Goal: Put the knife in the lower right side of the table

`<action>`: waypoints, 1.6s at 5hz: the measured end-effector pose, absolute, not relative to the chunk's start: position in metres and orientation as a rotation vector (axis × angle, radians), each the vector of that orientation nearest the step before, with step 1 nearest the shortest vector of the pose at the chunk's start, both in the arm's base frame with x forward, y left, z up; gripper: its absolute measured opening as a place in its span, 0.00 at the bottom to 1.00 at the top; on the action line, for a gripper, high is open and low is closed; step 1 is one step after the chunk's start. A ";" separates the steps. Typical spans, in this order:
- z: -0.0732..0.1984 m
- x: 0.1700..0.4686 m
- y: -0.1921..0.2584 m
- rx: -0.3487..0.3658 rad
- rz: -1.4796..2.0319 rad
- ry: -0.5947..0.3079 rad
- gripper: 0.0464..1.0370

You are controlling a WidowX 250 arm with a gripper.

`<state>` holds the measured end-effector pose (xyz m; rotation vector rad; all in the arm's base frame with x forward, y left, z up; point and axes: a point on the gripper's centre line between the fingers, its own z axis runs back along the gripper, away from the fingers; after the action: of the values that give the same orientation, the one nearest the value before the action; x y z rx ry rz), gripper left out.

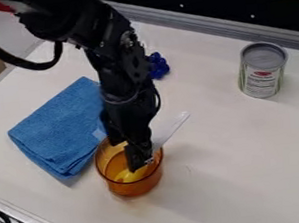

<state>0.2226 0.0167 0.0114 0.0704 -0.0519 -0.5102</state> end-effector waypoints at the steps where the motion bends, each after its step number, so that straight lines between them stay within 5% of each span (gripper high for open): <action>1: 0.007 0.223 0.019 0.058 -0.498 -0.049 0.61; 3: -0.004 0.221 0.023 0.014 -0.507 0.011 0.70; 4: -0.008 0.221 0.023 0.016 -0.510 0.015 0.63; 5: -0.013 0.222 0.021 0.028 -0.499 0.018 0.35; 8: -0.016 0.224 0.019 0.045 -0.467 0.021 0.31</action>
<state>0.2243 0.0191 -0.0158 0.0448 0.0209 -0.4668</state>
